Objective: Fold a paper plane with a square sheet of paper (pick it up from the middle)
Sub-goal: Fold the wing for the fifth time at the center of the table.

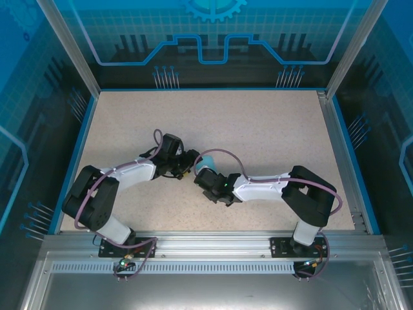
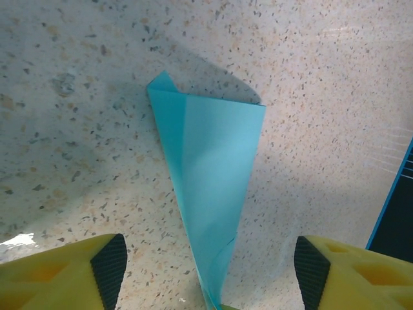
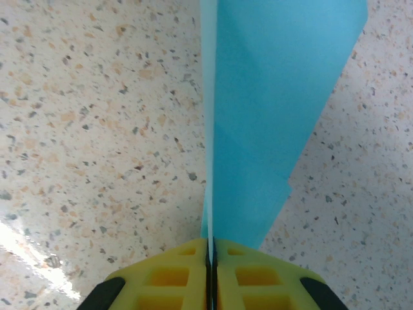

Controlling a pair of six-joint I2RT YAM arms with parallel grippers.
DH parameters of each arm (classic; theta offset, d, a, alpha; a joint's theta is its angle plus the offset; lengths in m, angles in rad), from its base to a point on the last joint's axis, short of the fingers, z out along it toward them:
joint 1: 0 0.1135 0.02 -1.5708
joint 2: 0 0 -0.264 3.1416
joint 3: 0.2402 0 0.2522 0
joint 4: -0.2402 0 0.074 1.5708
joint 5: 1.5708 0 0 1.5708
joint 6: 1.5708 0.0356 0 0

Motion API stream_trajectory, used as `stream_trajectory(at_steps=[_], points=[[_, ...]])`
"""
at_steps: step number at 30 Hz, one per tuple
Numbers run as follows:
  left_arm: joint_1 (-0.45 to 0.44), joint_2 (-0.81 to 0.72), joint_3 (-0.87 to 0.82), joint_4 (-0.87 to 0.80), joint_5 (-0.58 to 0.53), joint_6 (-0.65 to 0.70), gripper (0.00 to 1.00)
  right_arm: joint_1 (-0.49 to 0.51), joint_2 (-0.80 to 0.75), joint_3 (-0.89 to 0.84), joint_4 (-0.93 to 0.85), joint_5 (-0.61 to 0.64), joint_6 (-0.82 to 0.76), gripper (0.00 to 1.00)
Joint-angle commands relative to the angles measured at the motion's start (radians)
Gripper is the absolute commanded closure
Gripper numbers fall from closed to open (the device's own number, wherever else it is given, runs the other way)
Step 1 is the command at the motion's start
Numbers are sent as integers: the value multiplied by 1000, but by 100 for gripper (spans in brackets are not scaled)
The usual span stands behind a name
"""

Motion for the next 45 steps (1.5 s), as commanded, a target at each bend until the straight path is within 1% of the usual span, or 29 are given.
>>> stream_trajectory(at_steps=[1,6,7,10,12,17,19,25,27,33,36,38,39,41,45], points=[[4,14,31,-46,-4,9,26,-8,-9,-13,46,-27,-12,89],[5,63,48,-11,50,-7,28,-8,-16,-33,63,-39,-19,88],[4,70,56,-13,54,-8,30,-8,-15,-34,62,-39,-20,88],[5,77,77,-36,48,1,40,-9,-15,-33,56,-34,-18,87],[5,85,93,-65,42,11,48,-8,-19,-33,58,-36,-11,86],[5,89,94,-94,34,19,75,-8,-19,-31,52,-33,3,85],[6,87,96,-101,28,22,83,-8,-23,-30,45,-33,9,84],[7,81,105,-119,18,27,93,-8,-53,-54,29,-36,33,81],[7,81,106,-123,17,27,95,-10,-60,-59,32,-40,42,81],[7,78,109,-119,23,25,95,-12,-58,-59,44,-60,60,87],[7,64,108,-118,20,29,85,-26,-61,-59,56,-81,68,88],[8,52,107,-122,14,32,74,-44,-67,-89,74,-115,69,88],[7,43,105,-125,9,33,71,-51,-71,-97,85,-135,72,89],[8,28,97,-129,-4,30,62,-67,-80,-113,105,-165,78,89],[7,0,85,-141,-32,29,57,-113,-107,-146,150,-256,102,89]])
